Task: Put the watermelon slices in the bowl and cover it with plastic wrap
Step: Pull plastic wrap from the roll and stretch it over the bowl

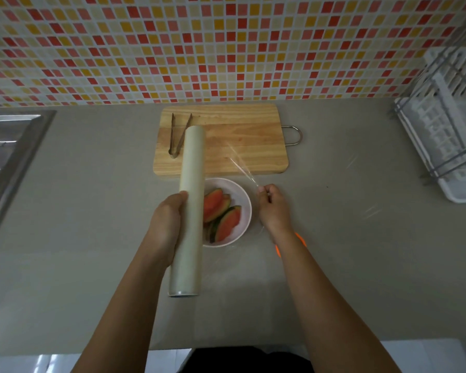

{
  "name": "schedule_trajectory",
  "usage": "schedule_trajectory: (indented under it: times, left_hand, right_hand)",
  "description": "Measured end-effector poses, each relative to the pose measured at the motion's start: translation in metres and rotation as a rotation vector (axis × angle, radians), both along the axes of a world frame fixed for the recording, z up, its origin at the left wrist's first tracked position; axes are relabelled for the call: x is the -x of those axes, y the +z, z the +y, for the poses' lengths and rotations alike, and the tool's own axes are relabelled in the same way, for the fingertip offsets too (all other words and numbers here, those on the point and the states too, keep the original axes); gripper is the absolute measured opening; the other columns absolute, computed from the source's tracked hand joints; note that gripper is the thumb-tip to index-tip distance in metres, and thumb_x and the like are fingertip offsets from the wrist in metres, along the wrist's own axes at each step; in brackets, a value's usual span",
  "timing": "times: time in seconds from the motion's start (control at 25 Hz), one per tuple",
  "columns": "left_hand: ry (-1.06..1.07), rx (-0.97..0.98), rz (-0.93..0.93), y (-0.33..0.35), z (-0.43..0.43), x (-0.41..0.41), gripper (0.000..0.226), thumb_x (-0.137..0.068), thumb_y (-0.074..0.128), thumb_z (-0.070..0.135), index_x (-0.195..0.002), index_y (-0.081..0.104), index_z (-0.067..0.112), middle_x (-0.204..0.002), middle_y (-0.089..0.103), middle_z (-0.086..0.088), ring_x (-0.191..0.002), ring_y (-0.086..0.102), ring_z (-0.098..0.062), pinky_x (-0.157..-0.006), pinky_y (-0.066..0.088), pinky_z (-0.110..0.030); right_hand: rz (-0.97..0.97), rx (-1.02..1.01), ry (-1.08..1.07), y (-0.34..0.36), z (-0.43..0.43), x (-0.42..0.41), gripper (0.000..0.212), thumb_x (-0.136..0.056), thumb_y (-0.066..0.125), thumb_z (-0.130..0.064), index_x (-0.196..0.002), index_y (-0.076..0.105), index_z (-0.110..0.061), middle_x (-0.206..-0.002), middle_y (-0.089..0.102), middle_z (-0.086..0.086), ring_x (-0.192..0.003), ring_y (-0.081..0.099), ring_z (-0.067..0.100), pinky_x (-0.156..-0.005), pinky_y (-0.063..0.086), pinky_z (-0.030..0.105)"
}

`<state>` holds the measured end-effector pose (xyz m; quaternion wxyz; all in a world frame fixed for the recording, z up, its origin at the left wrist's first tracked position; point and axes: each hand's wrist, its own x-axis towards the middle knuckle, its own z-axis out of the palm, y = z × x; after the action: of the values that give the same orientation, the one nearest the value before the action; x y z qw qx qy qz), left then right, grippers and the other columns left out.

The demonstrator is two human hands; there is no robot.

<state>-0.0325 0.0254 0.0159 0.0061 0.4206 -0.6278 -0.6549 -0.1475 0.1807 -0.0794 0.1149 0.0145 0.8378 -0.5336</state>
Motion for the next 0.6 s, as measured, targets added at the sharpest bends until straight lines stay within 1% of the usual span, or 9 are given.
schedule_trajectory:
  times: [0.08,0.12,0.16,0.2,0.28,0.36,0.44,0.52,0.6]
  left_hand:
    - [-0.103,0.098,-0.024,-0.004,0.000,0.000,0.043,-0.086,0.047,0.056,-0.104,0.055,0.018,-0.091,0.064,-0.005,-0.071,0.064,-0.017,-0.053,0.049,-0.029]
    - [-0.172,0.161,-0.040,-0.005,-0.001,-0.001,0.055,-0.078,0.053,0.065,-0.110,0.049,0.020,-0.096,0.062,-0.002,-0.078,0.065,-0.018,-0.057,0.050,-0.031]
    - [-0.206,0.211,-0.059,-0.006,-0.003,-0.002,0.064,-0.070,0.063,0.067,-0.111,0.046,0.022,-0.099,0.061,0.000,-0.083,0.066,-0.019,-0.060,0.052,-0.033]
    - [-0.199,0.239,-0.075,-0.007,-0.007,-0.002,0.065,-0.065,0.070,0.063,-0.110,0.046,0.023,-0.099,0.061,0.000,-0.085,0.066,-0.021,-0.064,0.054,-0.037]
    - [-0.156,0.279,-0.081,-0.009,-0.013,-0.004,0.052,-0.068,0.074,0.051,-0.104,0.049,0.023,-0.096,0.062,-0.002,-0.083,0.066,-0.023,-0.068,0.056,-0.041]
    - [-0.159,0.320,-0.077,-0.011,-0.015,-0.008,0.040,-0.075,0.069,0.047,-0.103,0.054,0.024,-0.094,0.063,-0.002,-0.082,0.065,-0.022,-0.068,0.055,-0.039]
    - [-0.175,0.336,-0.055,-0.013,-0.018,-0.013,0.033,-0.081,0.065,0.044,-0.103,0.061,0.020,-0.093,0.066,-0.004,-0.082,0.065,-0.024,-0.069,0.055,-0.041]
    - [-0.158,0.242,-0.021,-0.011,-0.024,-0.018,0.030,-0.085,0.061,0.041,-0.095,0.067,0.014,-0.089,0.069,-0.012,-0.077,0.067,-0.026,-0.065,0.057,-0.041]
    - [-0.133,0.116,-0.001,-0.008,-0.032,-0.020,0.028,-0.087,0.058,0.040,-0.092,0.069,0.014,-0.089,0.071,-0.018,-0.071,0.067,-0.025,-0.055,0.055,-0.033]
  right_hand:
    - [0.017,-0.006,0.005,-0.001,0.000,0.000,0.023,-0.094,0.044,-0.029,-0.077,0.048,-0.015,-0.058,0.048,-0.006,-0.053,0.044,0.007,-0.045,0.032,0.012]
    - [0.032,-0.007,0.008,-0.002,0.000,0.000,0.023,-0.094,0.044,-0.028,-0.076,0.048,-0.014,-0.058,0.048,-0.006,-0.053,0.044,0.006,-0.045,0.033,0.011]
    - [0.043,-0.003,0.012,-0.002,0.001,0.000,0.023,-0.094,0.045,-0.028,-0.076,0.048,-0.014,-0.058,0.047,-0.006,-0.053,0.043,0.005,-0.045,0.033,0.011]
    - [0.048,0.002,0.019,-0.002,0.001,0.000,0.023,-0.094,0.045,-0.028,-0.076,0.048,-0.014,-0.057,0.047,-0.006,-0.053,0.043,0.005,-0.045,0.032,0.011]
    - [0.048,0.009,0.033,-0.003,0.001,-0.001,0.024,-0.094,0.046,-0.029,-0.075,0.048,-0.014,-0.057,0.047,-0.007,-0.053,0.043,0.005,-0.046,0.032,0.010]
    - [0.044,0.017,0.034,-0.003,0.001,-0.001,0.024,-0.093,0.046,-0.030,-0.075,0.048,-0.014,-0.058,0.048,-0.007,-0.053,0.044,0.005,-0.047,0.034,0.009]
    - [0.045,0.021,0.036,-0.002,0.001,-0.001,0.024,-0.093,0.046,-0.030,-0.075,0.049,-0.014,-0.058,0.048,-0.006,-0.053,0.044,0.006,-0.047,0.034,0.009]
    - [0.045,0.019,0.035,-0.001,0.000,-0.001,0.024,-0.093,0.046,-0.030,-0.075,0.048,-0.013,-0.057,0.048,-0.006,-0.052,0.043,0.006,-0.046,0.033,0.009]
    - [0.045,0.011,0.036,-0.001,0.000,-0.001,0.024,-0.093,0.046,-0.029,-0.075,0.048,-0.014,-0.057,0.048,-0.006,-0.053,0.043,0.006,-0.046,0.033,0.009]
